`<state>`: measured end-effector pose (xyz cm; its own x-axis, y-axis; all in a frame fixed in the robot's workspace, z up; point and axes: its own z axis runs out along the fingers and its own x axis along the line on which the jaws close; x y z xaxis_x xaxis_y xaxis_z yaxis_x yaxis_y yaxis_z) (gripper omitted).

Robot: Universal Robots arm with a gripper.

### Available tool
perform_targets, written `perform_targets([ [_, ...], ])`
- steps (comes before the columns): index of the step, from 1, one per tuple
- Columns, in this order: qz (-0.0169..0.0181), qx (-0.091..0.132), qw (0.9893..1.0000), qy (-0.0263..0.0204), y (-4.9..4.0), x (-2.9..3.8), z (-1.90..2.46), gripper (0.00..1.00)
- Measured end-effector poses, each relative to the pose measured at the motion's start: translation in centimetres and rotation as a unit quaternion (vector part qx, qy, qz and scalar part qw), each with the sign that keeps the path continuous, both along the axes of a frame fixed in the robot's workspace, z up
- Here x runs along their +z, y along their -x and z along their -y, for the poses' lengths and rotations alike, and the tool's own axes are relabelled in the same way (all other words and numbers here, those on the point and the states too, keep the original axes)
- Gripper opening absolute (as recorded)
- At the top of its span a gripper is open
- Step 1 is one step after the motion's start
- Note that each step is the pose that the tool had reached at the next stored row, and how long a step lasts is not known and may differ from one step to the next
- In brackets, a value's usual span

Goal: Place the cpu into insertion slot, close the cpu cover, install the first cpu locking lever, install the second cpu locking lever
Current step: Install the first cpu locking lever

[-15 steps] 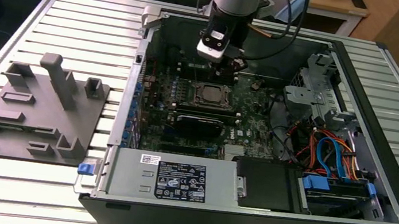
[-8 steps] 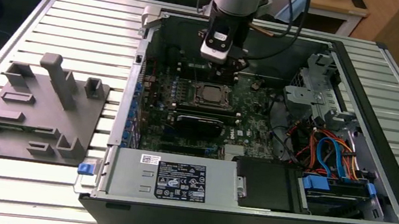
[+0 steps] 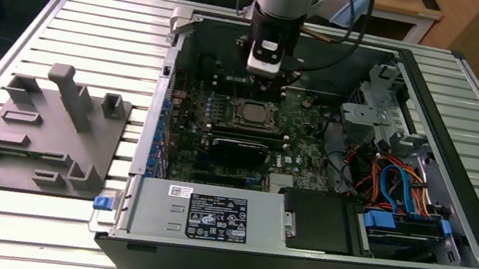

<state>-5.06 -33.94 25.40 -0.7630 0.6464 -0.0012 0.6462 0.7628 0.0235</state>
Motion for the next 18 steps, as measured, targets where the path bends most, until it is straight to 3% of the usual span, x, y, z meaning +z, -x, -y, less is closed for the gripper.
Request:
perform_targets([
  [7, 0.0026, 0.049, 0.9988, 0.0001, 0.0, 0.0, 0.01, 0.1],
  [10, 0.005, 0.053, 0.9986, 0.0001, 0.16, -0.01, 0.02, 0.1],
  [18, 0.0059, 0.054, 0.9985, 0.0002, 0.33, -0.01, 0.02, 0.1],
])
